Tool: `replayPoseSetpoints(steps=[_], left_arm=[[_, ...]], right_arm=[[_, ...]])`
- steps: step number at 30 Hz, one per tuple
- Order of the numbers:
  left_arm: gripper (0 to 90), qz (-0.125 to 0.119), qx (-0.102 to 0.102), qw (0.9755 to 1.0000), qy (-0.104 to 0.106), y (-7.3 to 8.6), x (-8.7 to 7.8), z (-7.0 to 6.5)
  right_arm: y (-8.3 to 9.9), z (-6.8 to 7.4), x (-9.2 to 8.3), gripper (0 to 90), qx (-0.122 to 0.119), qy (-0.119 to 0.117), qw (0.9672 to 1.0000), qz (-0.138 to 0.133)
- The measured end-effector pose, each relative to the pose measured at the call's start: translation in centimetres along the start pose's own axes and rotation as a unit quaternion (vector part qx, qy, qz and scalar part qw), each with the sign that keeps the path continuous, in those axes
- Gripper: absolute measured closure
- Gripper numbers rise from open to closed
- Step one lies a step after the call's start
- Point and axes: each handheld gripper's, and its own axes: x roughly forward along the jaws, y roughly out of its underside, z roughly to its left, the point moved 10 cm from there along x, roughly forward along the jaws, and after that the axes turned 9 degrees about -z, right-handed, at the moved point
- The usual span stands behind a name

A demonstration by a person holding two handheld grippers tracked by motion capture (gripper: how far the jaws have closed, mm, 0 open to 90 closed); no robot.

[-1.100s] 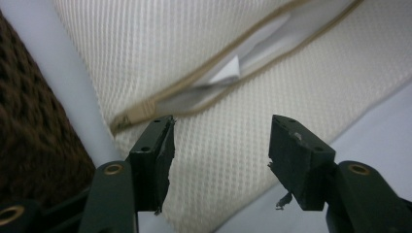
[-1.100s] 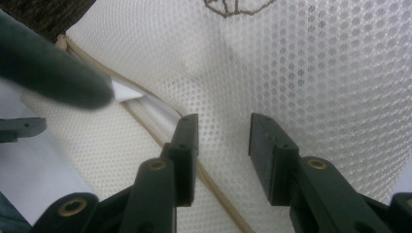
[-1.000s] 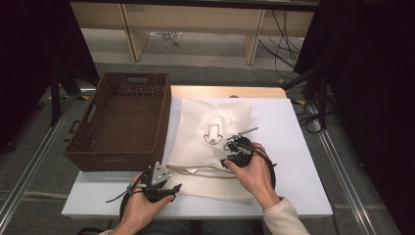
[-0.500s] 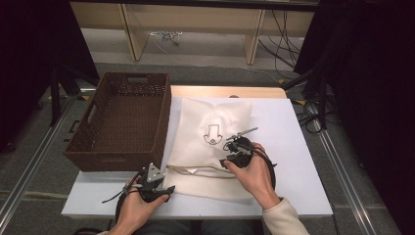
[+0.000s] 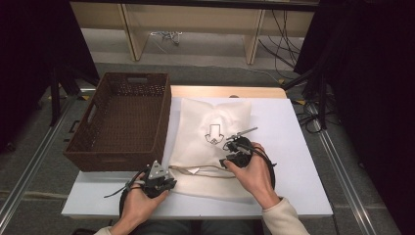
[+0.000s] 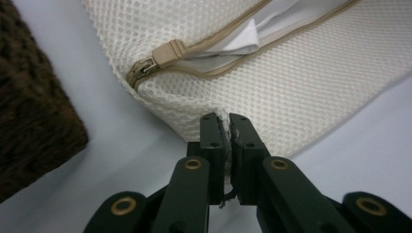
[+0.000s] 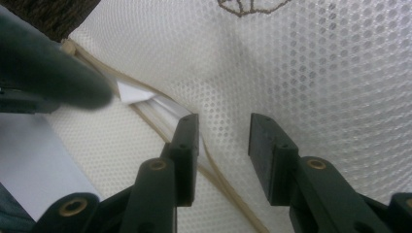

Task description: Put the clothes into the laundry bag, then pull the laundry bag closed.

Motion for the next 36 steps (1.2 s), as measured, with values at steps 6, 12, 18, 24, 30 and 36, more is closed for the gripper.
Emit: replayPoseSetpoints(steps=[6, 12, 18, 24, 30, 36], left_arm=[[82.8, -0.007, 0.009, 0.9999, 0.012, -0.5, 0.1, -0.9], [56.9, -0.042, -0.011, 0.999, 0.006, -0.6, -0.6, -0.7], [36.6, -0.078, -0.039, 0.9961, -0.004, -0.7, -2.0, 0.3], [30.3, -0.097, -0.043, 0.9943, -0.011, -1.3, -2.2, 0.5], [25.2, -0.09, -0.042, 0.995, -0.009, -1.2, -2.2, 0.6], [25.0, -0.094, -0.054, 0.9941, -0.012, -1.3, -2.2, 1.2]], right_arm=[[-0.1, 0.1, -0.3, 65.4, -0.004, 0.004, 1.0, -0.005], [-0.4, 0.3, -0.3, 64.9, -0.008, -0.003, 0.9999, -0.012], [-0.9, 0.8, -0.1, 63.3, 0.002, -0.008, 0.9998, -0.02], [-1.1, 0.9, 0.2, 63.1, -0.009, -0.006, 0.9998, -0.018], [-1.1, 1.3, -0.2, 62.8, -0.004, -0.006, 0.9998, -0.018], [-1.3, 2.3, 0.6, 62.6, -0.009, -0.021, 0.9996, -0.02]])
